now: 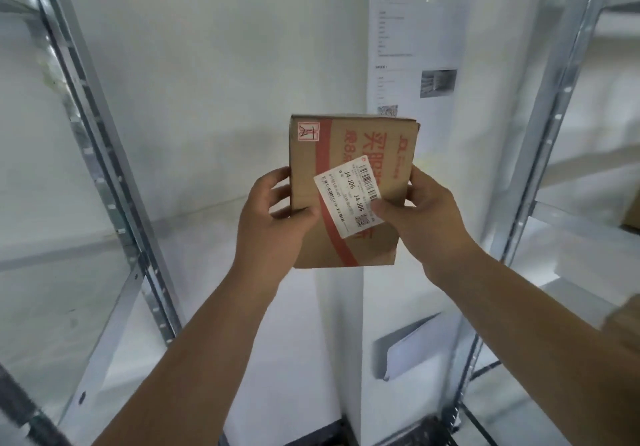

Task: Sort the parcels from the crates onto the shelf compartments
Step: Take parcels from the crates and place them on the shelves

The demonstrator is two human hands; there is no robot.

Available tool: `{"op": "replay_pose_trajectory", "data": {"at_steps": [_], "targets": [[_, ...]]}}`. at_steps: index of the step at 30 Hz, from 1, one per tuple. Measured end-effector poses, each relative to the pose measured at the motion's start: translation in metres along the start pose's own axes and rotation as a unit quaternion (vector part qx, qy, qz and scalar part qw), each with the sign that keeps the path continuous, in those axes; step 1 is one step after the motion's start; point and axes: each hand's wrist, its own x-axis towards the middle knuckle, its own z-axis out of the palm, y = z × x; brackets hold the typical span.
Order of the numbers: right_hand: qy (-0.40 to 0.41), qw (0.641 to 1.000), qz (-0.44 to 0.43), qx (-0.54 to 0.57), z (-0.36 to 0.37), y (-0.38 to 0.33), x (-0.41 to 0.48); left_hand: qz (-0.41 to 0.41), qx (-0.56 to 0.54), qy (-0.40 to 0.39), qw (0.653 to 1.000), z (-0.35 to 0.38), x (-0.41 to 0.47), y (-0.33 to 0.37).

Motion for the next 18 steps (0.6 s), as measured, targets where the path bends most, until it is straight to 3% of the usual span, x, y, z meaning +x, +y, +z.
{"op": "replay_pose_trajectory", "data": {"at_steps": [6,18], "targets": [[0.120,0.990,0.068,-0.042,-0.046,0.024,-0.040,-0.046,0.005,-0.093,0.995,0.056,-0.017,-0.026],[0.255,0.959,0.113,-0.056,-0.190,0.028,-0.136,-0.085,-0.014,-0.245,0.966,0.189,-0.110,-0.009]]}}
